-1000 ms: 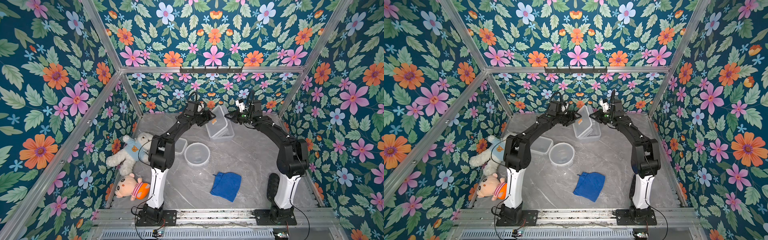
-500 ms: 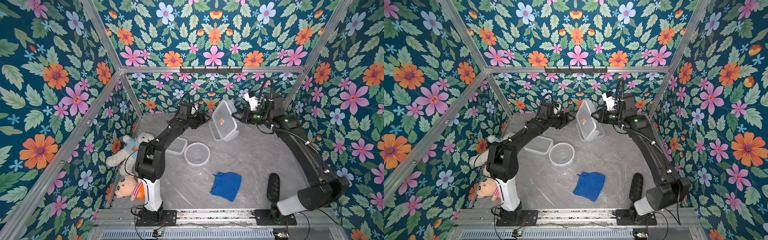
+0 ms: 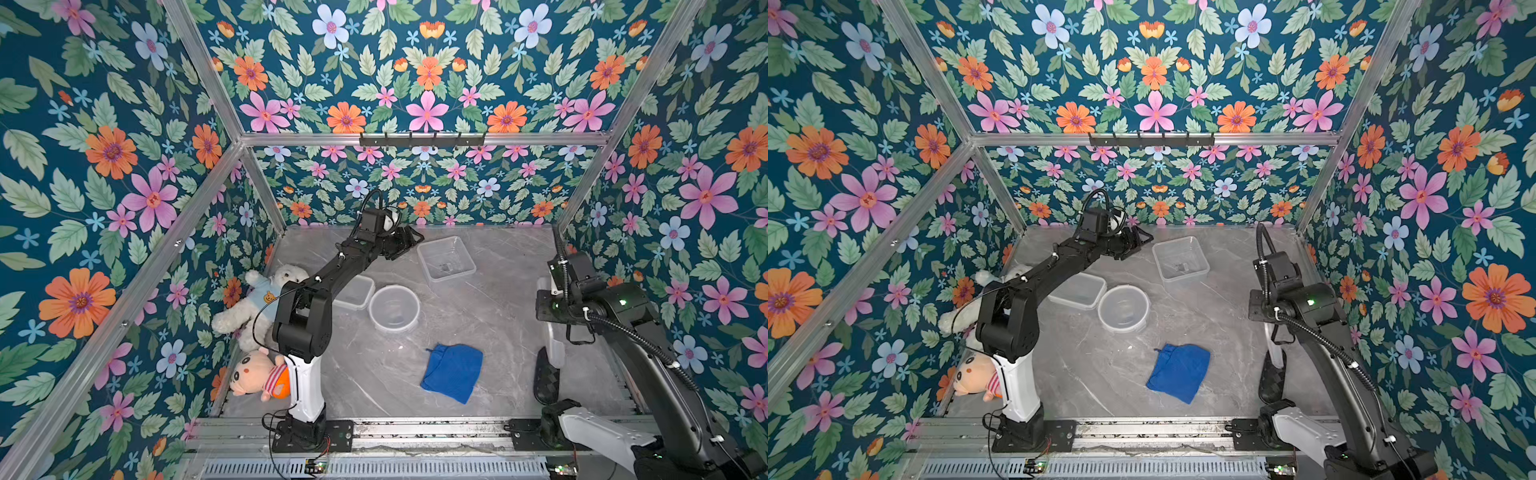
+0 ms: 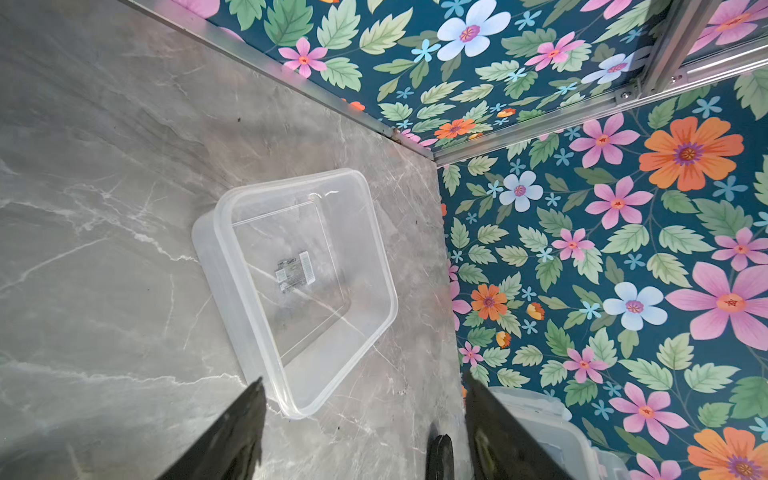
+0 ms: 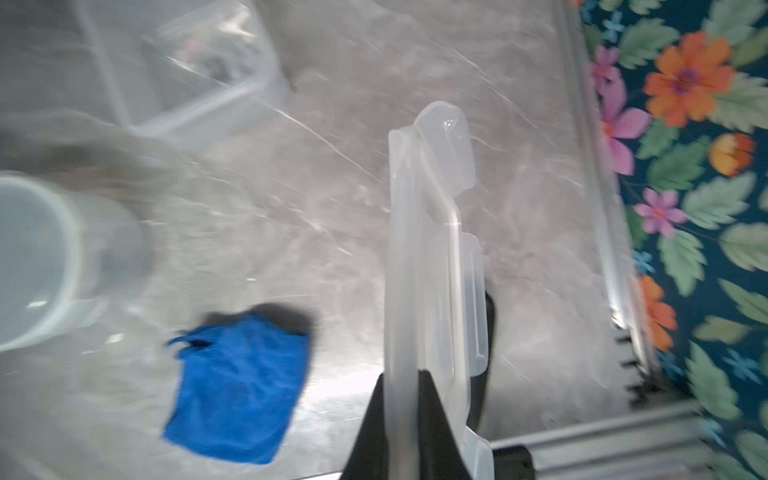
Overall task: Wipe the insides of the lunch boxes
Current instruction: Place the lid at the center of the board.
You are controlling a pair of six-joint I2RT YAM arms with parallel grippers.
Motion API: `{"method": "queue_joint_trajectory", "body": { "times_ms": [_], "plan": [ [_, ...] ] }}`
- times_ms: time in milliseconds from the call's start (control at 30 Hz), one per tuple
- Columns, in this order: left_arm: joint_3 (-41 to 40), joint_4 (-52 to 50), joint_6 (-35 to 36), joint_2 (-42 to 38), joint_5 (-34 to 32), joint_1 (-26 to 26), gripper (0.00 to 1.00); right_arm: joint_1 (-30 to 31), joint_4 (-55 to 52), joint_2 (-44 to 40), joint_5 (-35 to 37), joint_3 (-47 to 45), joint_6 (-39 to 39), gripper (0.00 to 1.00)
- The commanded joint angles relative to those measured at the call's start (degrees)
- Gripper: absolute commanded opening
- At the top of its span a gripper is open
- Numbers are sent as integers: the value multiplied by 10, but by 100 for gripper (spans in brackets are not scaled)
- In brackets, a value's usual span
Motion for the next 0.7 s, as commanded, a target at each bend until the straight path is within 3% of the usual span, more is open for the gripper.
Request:
{"method": "queue_joint_trajectory", "body": {
  "times_ms": [0,133,467,500,600,667],
  "plan": [
    [-1,13,-4,5,6,0,76,1,-40,10,142,-35,15,0],
    [-5,15,-3,13,8,-1,76,1,2,54,152,-75,31,0],
    [2,12,-4,37,12,-1,76,5,136,205,58,-144,64,0],
    [3,13,-5,37,12,0,76,7,142,213,56,-148,65,4],
    [4,11,-4,38,12,-1,76,14,163,216,28,-168,76,32],
    [5,11,-4,38,10,0,76,16,177,203,-3,-187,88,43]
  ]
}}
